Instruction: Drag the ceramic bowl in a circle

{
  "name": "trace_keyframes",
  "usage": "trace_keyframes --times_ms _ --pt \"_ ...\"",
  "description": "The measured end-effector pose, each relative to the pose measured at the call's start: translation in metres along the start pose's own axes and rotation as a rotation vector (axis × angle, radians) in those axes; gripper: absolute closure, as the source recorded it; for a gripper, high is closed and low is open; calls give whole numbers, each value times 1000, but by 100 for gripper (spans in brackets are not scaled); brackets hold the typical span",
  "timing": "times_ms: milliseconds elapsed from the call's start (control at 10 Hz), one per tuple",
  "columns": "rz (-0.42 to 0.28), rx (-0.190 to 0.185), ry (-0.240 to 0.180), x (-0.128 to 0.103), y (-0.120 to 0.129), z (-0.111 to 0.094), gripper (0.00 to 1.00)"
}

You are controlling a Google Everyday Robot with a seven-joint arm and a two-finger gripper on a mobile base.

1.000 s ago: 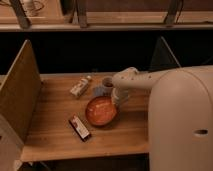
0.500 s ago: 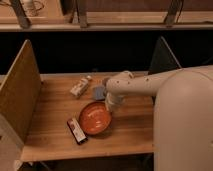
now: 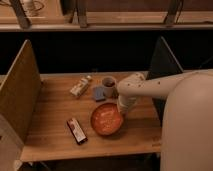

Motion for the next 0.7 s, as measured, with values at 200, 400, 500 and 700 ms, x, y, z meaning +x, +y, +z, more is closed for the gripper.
trace_keyframes --times_ms 200,400,500,700 --pt "27 14 -15 -23 -9 5 100" --pt "7 -3 -26 -47 7 12 100" --pt "-19 -21 -31 -56 22 15 100" --pt "-80 -60 -38 -59 50 14 100"
